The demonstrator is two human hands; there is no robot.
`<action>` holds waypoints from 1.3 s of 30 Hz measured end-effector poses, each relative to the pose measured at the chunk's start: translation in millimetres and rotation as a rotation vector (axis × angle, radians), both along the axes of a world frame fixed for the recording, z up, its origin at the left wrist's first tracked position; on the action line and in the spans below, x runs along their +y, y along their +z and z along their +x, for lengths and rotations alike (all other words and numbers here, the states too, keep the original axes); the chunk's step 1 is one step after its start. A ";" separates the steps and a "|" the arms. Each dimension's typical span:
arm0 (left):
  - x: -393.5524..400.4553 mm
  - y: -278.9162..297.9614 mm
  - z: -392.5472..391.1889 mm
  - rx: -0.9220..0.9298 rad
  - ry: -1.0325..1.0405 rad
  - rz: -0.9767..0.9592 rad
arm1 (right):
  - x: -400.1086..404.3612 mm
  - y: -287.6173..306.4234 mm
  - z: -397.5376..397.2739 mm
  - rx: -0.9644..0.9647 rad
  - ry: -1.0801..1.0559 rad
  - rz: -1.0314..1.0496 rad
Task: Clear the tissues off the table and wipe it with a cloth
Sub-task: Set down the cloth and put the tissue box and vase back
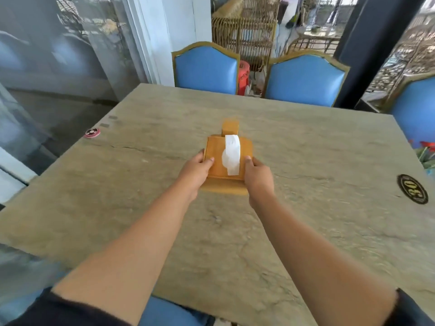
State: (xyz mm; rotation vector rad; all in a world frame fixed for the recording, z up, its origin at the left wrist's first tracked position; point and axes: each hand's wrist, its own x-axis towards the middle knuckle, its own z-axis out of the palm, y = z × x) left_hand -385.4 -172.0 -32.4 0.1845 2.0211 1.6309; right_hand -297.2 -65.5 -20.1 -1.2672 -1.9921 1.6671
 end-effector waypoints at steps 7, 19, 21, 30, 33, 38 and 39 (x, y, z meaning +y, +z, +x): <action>33.1 -22.0 -118.5 -0.009 -0.042 -0.007 | 21.9 -20.7 -104.1 -0.002 -0.061 -0.035; 51.8 -67.8 -183.4 -0.145 -0.117 -0.003 | 47.5 -64.2 -159.1 -0.020 -0.089 -0.044; 51.7 -69.8 -184.6 -0.153 -0.125 0.009 | 49.5 -69.5 -160.1 -0.017 -0.090 -0.023; 50.8 -81.5 -89.8 -0.019 0.393 0.082 | 82.4 -62.8 -179.6 0.009 0.034 0.055; 56.6 -90.6 -60.5 -0.087 0.244 0.167 | 89.4 -63.5 -182.4 0.006 0.117 0.067; 53.7 -96.6 -87.0 -0.090 0.114 0.227 | 92.7 -71.2 -173.5 0.053 0.045 0.055; 50.6 -94.8 -95.4 -0.082 0.091 0.216 | 91.1 -72.4 -169.9 0.061 0.028 0.045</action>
